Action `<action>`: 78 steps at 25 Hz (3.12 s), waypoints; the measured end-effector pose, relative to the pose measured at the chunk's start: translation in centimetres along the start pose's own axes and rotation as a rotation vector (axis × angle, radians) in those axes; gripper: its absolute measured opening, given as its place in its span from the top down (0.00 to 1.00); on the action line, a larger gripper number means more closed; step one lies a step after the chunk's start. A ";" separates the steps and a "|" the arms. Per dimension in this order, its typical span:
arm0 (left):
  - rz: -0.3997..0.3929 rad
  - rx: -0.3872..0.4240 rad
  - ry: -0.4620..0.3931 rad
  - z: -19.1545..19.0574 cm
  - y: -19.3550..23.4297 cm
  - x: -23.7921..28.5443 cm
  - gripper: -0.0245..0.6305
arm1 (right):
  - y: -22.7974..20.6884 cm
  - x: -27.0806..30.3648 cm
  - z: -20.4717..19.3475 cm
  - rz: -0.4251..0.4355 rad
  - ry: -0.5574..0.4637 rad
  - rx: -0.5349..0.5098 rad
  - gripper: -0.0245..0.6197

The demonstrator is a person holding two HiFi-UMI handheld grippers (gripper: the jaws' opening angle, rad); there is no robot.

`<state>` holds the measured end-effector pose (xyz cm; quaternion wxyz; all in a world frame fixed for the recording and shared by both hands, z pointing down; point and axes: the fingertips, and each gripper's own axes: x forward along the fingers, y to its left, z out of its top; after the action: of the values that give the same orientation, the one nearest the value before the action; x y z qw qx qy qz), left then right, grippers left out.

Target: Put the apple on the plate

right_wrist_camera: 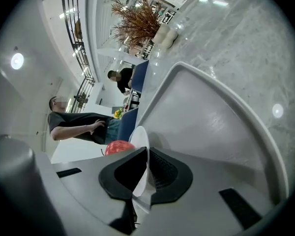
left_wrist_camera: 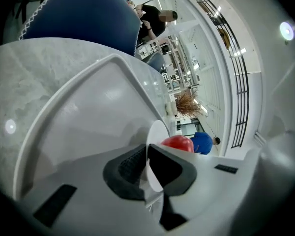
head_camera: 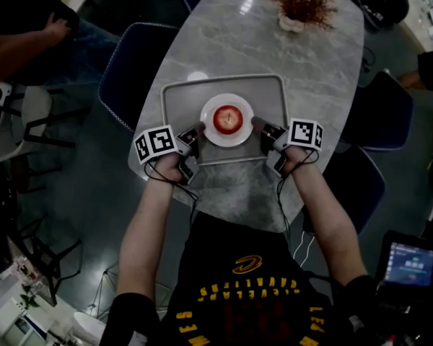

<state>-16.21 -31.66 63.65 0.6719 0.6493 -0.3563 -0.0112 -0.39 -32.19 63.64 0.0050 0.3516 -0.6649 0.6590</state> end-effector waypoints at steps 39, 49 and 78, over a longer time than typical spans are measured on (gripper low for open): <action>0.356 0.799 -0.229 -0.6 -5.8 -4.1 0.89 | 7.6 -4.8 1.1 -0.227 -0.209 -1.027 0.92; 0.190 0.966 -0.333 -10.2 -15.2 -8.0 0.96 | 12.5 -12.5 -4.0 -0.100 -0.326 -1.090 0.92; 0.031 1.195 -0.542 -25.1 -30.3 -11.0 0.96 | 19.9 -28.3 -12.0 0.162 -0.539 -1.252 0.95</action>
<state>1.49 -9.45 34.30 0.0819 0.8797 -0.4670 0.0350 6.01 -10.87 34.49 -0.0074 0.3832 -0.9228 0.0383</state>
